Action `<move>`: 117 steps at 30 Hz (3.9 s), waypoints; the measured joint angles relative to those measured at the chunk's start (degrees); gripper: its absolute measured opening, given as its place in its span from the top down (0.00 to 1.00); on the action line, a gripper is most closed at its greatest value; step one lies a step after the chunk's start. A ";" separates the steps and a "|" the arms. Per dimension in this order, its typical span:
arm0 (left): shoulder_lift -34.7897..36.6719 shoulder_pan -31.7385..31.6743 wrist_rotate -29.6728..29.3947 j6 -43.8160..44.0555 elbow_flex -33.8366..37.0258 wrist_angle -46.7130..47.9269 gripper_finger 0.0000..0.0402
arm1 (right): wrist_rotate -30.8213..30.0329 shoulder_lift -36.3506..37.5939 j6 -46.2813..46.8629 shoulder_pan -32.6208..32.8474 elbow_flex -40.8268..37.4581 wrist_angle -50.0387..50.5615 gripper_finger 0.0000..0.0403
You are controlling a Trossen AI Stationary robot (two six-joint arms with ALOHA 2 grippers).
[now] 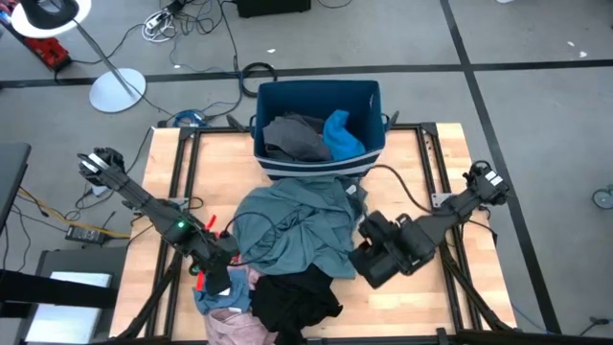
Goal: Sort clothes
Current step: Put the blue socks into the blue bin, then put the green pants into the blue bin
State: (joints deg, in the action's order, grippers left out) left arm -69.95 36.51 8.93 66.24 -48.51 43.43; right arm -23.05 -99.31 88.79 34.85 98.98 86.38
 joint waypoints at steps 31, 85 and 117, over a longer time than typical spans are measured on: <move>-13.69 -0.05 -6.64 -2.93 -7.76 -6.02 1.00 | -1.24 11.06 -4.70 6.57 -24.44 -31.20 0.59; -17.59 -51.28 -27.77 -36.31 -61.48 -2.20 1.00 | 4.79 32.00 -16.43 6.12 -57.66 -57.48 0.63; -26.23 -62.14 13.08 -43.50 -61.46 -13.07 0.64 | 3.22 32.02 -9.76 -5.21 -57.64 -56.32 0.63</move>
State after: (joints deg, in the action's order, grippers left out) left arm -96.18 -25.63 22.01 22.74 -109.97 30.35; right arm -19.82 -67.29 79.04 29.64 41.34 30.05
